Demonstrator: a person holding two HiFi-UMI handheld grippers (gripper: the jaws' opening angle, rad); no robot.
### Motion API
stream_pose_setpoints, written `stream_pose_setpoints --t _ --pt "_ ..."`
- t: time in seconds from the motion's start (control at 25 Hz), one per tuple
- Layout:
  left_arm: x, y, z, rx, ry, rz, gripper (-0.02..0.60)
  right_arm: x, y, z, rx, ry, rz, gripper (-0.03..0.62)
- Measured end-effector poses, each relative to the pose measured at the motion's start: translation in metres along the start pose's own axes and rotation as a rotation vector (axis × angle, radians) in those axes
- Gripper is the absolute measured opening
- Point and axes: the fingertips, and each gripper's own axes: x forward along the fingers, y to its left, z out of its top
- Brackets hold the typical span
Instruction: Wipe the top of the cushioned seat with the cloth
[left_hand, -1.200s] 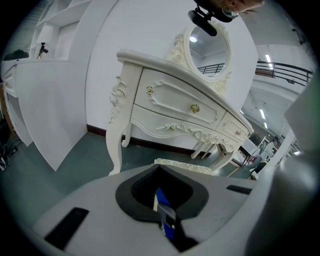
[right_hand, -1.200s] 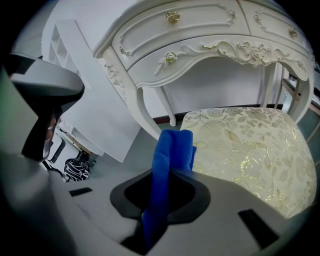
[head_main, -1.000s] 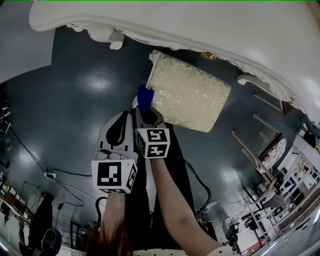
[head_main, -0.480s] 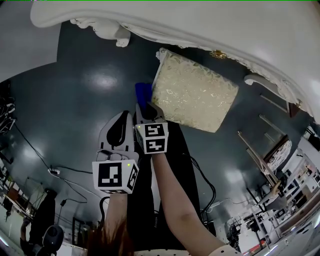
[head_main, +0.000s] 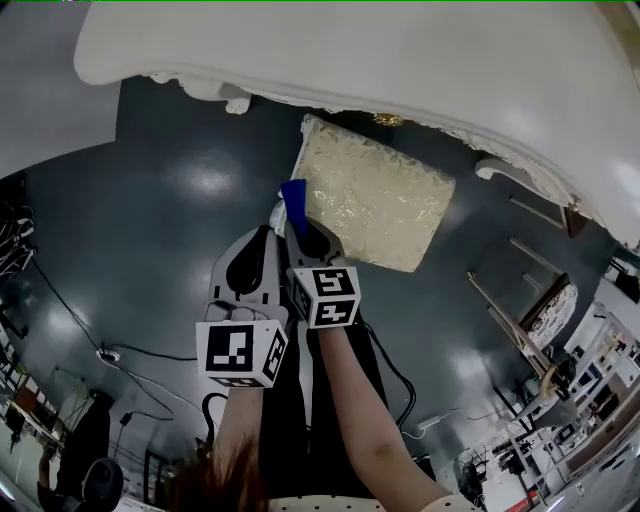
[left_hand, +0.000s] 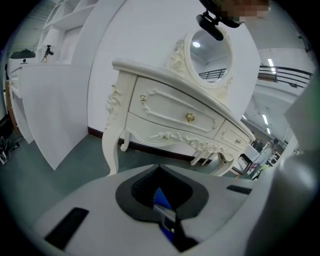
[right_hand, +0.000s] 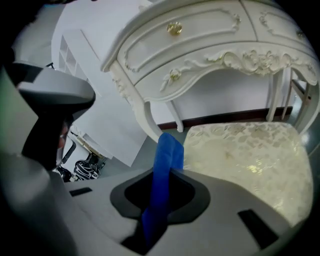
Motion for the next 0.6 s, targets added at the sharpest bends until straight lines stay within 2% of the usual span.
stream_pose_setpoints --t 0.32,0.48,0.6 --pt "-0.005 -0.093 0.061 0.040 -0.091 -0.125 -0.002 -0.121 -0.058 0.056 -0.009 -0.110 -0.140 0.061" --pt "-0.024 -0.148 0.090 0.026 -0.134 -0.226 -0.002 -0.180 -0.060 0.076 0.008 -0.141 -0.134 0.061" --pt "-0.038 -0.180 0.108 0.059 -0.147 -0.283 -0.002 -0.221 -0.060 0.100 0.004 -0.187 -0.140 0.061"
